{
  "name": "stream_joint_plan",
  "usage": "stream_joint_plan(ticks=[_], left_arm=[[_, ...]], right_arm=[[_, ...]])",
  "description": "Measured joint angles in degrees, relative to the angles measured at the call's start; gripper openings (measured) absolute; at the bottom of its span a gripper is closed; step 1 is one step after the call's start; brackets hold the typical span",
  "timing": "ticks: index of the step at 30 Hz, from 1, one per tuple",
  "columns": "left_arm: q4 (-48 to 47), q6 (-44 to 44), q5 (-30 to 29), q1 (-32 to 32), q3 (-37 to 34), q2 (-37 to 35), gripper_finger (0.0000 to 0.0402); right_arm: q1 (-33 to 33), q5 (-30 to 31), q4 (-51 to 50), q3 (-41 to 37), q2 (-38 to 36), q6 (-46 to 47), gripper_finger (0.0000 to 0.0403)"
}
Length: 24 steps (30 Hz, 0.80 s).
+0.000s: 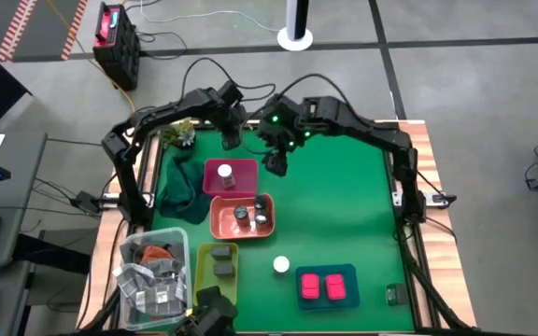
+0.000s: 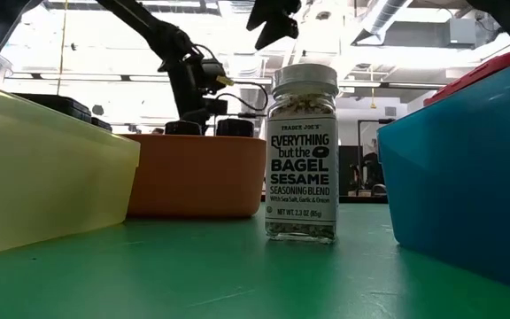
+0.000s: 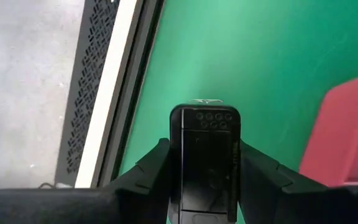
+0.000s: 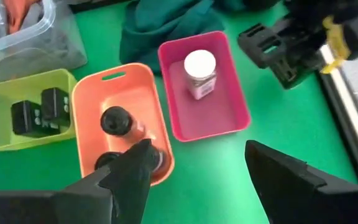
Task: Sort spices by type
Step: Put the top green seasoning can into the yellow bin
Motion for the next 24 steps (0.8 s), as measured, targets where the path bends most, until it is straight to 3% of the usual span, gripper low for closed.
stream_joint_plan(ticks=[11,19,24], left_arm=[[-7.0,-5.4,7.5,-0.3,6.9,-2.3,0.0132],[-7.1,-13.7,12.6,-1.0,6.3,-13.1,0.0132],[-10.1,-19.0,13.2,-5.0,2.8,-22.5,0.0132]], right_arm=[[-3.0,7.6,-5.3,0.0,-3.3,-0.1,0.0282],[-4.4,10.9,-6.6,-0.4,-3.4,-0.1,0.0282],[-4.3,11.7,-6.8,-1.4,-3.3,0.8,0.0282]])
